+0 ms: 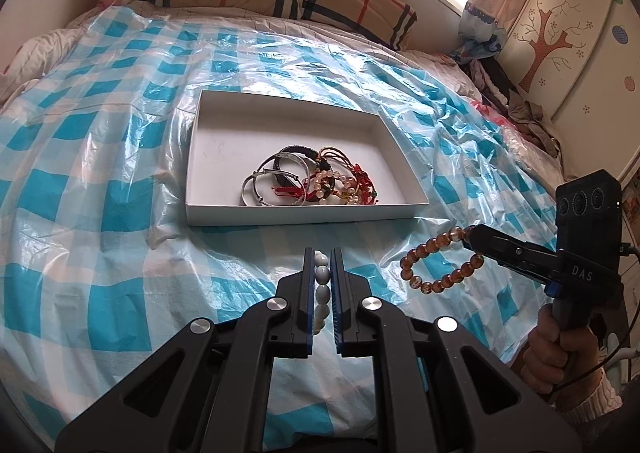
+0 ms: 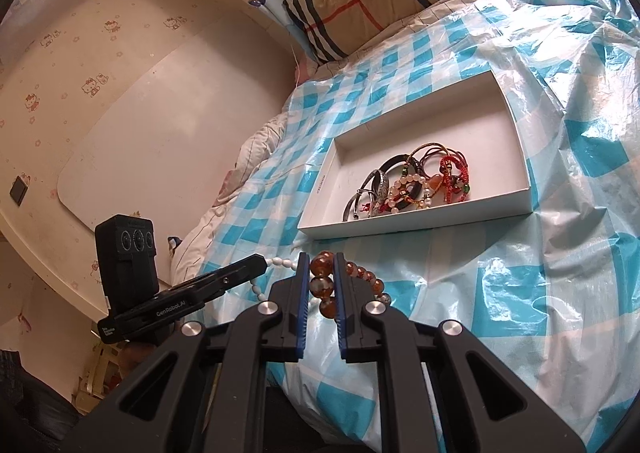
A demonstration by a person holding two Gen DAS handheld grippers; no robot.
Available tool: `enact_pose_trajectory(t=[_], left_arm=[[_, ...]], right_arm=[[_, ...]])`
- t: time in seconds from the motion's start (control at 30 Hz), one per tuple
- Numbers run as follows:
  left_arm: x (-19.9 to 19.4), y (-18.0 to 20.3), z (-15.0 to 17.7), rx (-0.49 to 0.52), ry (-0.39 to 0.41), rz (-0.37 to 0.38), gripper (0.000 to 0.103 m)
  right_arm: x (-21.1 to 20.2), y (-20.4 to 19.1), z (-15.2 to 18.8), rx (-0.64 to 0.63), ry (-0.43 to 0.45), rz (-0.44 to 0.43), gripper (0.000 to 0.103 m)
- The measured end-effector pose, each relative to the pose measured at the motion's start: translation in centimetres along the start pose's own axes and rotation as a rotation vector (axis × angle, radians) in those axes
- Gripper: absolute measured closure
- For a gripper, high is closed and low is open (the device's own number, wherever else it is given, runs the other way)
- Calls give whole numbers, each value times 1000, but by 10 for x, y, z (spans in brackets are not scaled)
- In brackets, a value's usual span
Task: Organize jewelry
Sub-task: 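Carry the white and brown bead bracelets into the tray and open both grippers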
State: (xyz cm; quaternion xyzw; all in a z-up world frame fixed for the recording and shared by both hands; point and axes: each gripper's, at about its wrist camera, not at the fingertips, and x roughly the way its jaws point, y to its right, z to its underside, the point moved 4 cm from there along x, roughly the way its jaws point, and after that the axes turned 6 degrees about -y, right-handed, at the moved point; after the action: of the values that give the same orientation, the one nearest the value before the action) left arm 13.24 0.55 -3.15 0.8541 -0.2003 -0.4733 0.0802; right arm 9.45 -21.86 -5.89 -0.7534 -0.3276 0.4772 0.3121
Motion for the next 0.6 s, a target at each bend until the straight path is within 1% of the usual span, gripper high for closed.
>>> enact_pose_trajectory(t=[0.2,0.6], left_arm=[[0,-2,-2,12,23,-82,96],[-12,7,-10,49,63,-129,96]], right_arm=[[1,-6,-4,-5,10,-24,91],[-6,-16,-11,-20,32,-44,90]])
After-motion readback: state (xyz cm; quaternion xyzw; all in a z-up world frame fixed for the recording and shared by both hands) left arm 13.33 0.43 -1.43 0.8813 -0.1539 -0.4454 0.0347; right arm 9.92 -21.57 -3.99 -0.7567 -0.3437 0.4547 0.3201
